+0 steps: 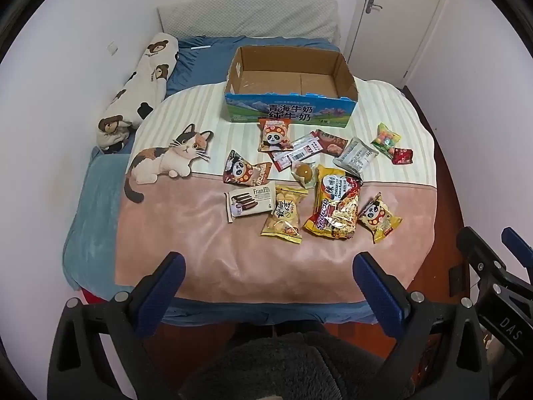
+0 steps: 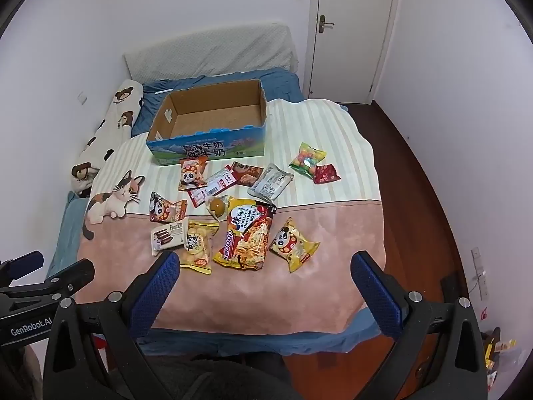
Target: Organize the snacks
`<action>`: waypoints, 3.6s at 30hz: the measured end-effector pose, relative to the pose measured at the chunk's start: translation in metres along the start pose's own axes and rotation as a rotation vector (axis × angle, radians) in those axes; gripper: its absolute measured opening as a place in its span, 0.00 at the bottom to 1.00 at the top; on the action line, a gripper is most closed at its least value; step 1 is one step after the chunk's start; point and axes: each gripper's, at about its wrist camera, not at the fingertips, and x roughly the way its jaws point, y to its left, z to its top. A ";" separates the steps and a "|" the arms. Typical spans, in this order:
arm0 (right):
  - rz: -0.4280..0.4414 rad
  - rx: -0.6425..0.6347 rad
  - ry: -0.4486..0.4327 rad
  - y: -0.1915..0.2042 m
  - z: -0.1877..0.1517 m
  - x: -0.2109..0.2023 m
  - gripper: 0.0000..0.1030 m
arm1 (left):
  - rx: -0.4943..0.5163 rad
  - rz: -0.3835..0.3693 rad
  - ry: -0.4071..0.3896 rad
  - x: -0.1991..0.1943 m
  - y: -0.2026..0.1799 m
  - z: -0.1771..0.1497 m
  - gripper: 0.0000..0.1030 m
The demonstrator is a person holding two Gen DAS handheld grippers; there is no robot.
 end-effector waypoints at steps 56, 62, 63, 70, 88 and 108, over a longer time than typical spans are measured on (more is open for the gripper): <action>0.007 -0.004 -0.006 0.007 0.003 0.000 1.00 | 0.004 -0.015 -0.017 -0.004 0.004 0.007 1.00; 0.008 -0.004 -0.006 0.006 0.004 -0.001 1.00 | 0.006 -0.021 -0.018 -0.007 0.004 0.007 1.00; 0.008 -0.004 -0.006 0.006 0.004 -0.001 1.00 | 0.005 -0.022 -0.019 -0.007 0.003 0.007 1.00; 0.007 -0.003 -0.008 0.005 0.005 -0.001 1.00 | 0.008 -0.022 -0.021 -0.007 0.000 0.008 1.00; 0.011 0.000 -0.005 0.004 0.008 -0.002 1.00 | 0.011 -0.023 -0.015 -0.006 -0.004 0.012 1.00; 0.060 0.126 0.168 0.005 0.025 0.116 1.00 | -0.075 0.074 0.052 0.096 0.030 0.037 1.00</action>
